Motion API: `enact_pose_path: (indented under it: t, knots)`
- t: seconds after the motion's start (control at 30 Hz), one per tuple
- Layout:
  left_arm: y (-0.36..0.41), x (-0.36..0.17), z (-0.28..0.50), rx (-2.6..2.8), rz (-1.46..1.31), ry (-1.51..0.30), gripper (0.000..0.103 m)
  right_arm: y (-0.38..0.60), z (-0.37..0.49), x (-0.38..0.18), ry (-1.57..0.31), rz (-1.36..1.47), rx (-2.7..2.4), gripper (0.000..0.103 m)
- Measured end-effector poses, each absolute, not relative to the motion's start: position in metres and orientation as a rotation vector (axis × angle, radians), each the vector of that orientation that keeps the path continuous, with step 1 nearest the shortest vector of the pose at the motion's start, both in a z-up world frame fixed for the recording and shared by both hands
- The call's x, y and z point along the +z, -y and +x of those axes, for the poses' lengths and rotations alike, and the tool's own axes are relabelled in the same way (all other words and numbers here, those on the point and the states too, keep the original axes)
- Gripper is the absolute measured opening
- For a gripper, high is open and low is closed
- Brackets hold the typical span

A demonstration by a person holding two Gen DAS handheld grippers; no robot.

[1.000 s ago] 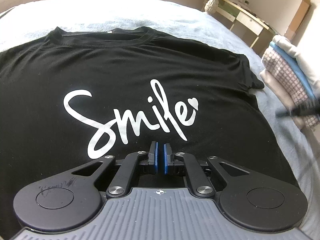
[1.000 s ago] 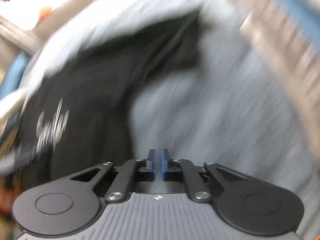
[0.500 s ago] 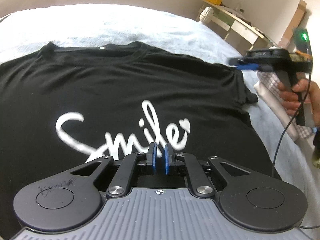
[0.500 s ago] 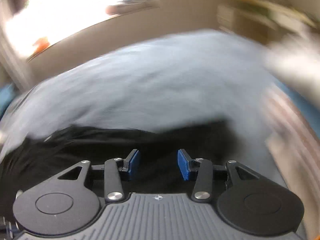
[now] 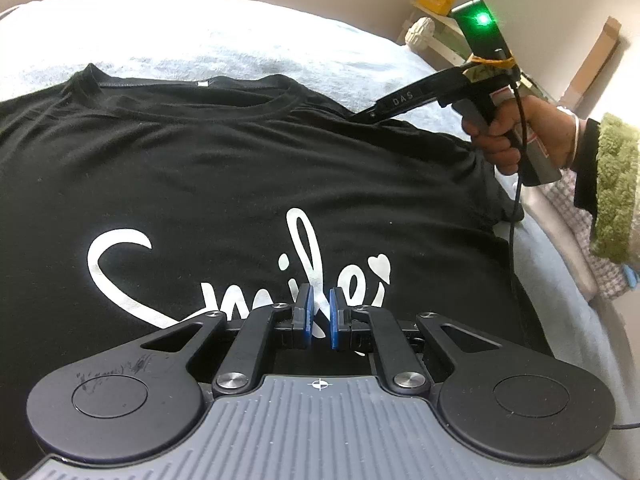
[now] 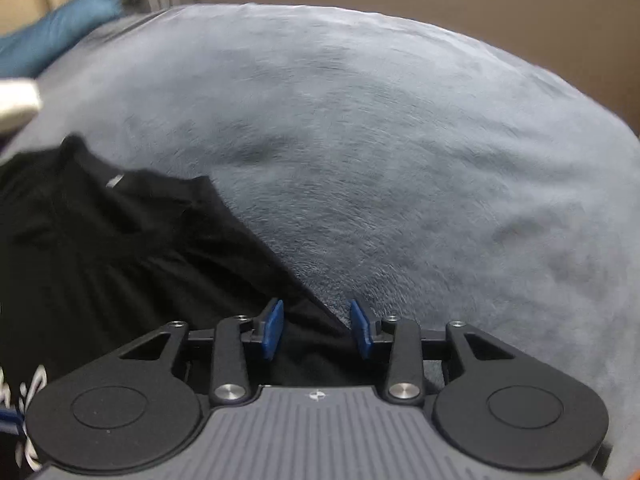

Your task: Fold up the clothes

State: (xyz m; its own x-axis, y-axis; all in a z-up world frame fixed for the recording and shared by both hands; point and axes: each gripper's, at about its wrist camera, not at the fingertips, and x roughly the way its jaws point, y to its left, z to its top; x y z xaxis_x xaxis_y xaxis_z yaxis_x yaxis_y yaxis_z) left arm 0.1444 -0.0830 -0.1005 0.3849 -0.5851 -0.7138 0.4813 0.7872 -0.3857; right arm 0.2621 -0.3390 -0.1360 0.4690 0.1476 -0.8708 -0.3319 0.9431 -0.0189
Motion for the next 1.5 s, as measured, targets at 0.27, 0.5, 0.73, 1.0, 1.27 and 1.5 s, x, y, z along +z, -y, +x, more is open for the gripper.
enact_pose_path:
  t: [0.27,0.5,0.73,1.0,1.27,1.5]
  knots:
    - [0.083,-0.104,0.142,-0.682,-0.119,-0.939,0.008,0.332,0.273,-0.139,-0.951,-0.245,0.207,0.001]
    - [0.083,-0.104,0.141,-0.682,-0.106,-0.929,0.008,0.370,0.277,-0.139,-0.876,0.056,0.065,0.009]
    - [0.081,-0.106,0.144,-0.680,-0.132,-0.938,0.008,0.464,0.210,-0.096,-0.812,0.488,-0.253,0.033]
    - [0.083,-0.105,0.144,-0.652,-0.155,-0.954,0.008,0.481,0.078,-0.098,-0.846,0.714,-0.399,0.046]
    - [0.082,-0.092,0.138,-0.589,-0.170,-0.961,0.008,0.494,0.054,-0.139,-0.824,0.852,-0.467,0.033]
    - [0.059,-0.081,0.128,-0.536,-0.227,-0.967,0.008,0.486,0.072,-0.105,-0.686,0.768,-0.370,0.006]
